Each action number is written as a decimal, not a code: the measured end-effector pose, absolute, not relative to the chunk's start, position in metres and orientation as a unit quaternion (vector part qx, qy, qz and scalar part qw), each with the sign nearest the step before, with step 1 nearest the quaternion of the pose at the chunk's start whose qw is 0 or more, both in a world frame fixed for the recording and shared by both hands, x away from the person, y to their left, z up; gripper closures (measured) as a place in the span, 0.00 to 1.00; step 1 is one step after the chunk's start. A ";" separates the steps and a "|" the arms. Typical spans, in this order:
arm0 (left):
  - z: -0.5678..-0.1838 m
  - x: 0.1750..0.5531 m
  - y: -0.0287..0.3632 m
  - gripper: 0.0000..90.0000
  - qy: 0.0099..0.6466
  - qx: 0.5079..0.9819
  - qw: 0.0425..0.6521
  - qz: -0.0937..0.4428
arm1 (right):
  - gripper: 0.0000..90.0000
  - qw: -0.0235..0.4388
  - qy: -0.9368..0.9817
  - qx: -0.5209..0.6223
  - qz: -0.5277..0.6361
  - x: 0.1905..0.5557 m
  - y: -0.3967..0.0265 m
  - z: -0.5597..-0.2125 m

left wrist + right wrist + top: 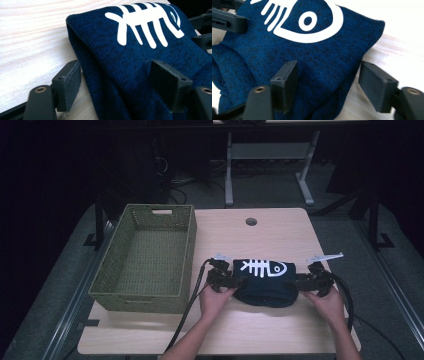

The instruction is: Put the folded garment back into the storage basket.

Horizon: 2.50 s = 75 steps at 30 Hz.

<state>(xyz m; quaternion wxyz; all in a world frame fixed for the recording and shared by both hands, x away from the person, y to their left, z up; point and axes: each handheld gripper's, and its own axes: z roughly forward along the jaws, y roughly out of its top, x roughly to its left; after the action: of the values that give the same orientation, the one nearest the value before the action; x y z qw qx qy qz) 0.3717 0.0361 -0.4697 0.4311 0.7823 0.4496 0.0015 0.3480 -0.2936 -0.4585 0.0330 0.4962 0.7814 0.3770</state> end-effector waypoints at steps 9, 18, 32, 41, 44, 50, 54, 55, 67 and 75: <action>-0.472 0.372 0.034 0.41 0.442 0.788 0.430 -0.008 | 0.53 0.024 0.775 0.505 0.379 0.346 -0.290 -0.468; -0.471 0.371 0.035 0.57 0.440 0.786 0.433 -0.019 | 0.72 0.006 0.774 0.500 0.388 0.343 -0.286 -0.470; -0.466 0.368 0.037 0.77 0.435 0.781 0.446 -0.029 | 0.80 -0.018 0.762 0.493 0.419 0.334 -0.290 -0.463; -0.450 0.365 0.039 0.77 0.427 0.777 0.461 -0.027 | 0.80 -0.004 0.758 0.486 0.435 0.328 -0.292 -0.442; -0.443 0.364 0.039 0.77 0.423 0.777 0.466 -0.021 | 0.80 0.002 0.757 0.482 0.441 0.326 -0.292 -0.436; -0.433 0.363 0.041 0.77 0.417 0.775 0.474 -0.018 | 0.80 0.007 0.753 0.479 0.452 0.324 -0.292 -0.426; -0.426 0.360 0.042 0.77 0.413 0.774 0.479 -0.012 | 0.80 0.011 0.754 0.476 0.452 0.323 -0.292 -0.420; -0.424 0.360 0.041 0.77 0.412 0.774 0.480 -0.010 | 0.80 0.013 0.754 0.474 0.454 0.323 -0.292 -0.418; -0.400 0.357 0.044 0.77 0.401 0.772 0.493 0.000 | 0.80 0.023 0.749 0.467 0.469 0.318 -0.291 -0.396; -0.384 0.352 0.048 0.77 0.388 0.777 0.495 0.024 | 0.80 0.024 0.746 0.461 0.480 0.316 -0.288 -0.384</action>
<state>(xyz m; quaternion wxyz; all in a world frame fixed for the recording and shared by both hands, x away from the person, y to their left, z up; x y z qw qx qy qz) 0.3518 0.0480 -0.3835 0.4955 0.7770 0.3876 0.0239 0.3164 -0.2881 -0.3837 0.0244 0.4609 0.7461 0.4800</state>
